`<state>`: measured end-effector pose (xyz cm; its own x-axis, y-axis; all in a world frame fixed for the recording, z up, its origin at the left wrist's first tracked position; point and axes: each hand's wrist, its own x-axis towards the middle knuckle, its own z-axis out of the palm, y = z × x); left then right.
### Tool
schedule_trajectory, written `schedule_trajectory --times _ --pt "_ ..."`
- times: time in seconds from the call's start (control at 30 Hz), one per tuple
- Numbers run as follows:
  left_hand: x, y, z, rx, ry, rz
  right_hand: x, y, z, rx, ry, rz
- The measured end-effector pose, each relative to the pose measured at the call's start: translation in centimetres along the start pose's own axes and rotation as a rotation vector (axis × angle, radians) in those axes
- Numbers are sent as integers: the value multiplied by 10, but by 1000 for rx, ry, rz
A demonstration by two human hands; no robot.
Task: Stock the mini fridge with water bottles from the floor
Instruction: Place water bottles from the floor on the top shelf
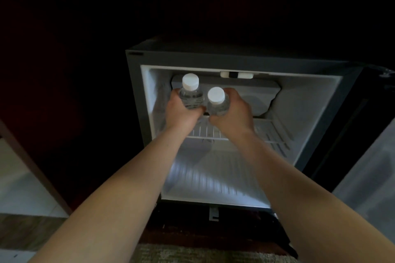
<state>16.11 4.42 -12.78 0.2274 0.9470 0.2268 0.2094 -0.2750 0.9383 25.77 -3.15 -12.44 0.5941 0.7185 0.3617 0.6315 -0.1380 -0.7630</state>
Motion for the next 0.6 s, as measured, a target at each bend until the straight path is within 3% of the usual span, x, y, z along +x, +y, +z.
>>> schedule_trajectory --times 0.3,0.6 --pt "39 -1 0 72 -144 -56 18 -4 -11 7 -31 -59" --pt "45 -8 3 113 -172 -55 23 1 -6 55 -107 -55"
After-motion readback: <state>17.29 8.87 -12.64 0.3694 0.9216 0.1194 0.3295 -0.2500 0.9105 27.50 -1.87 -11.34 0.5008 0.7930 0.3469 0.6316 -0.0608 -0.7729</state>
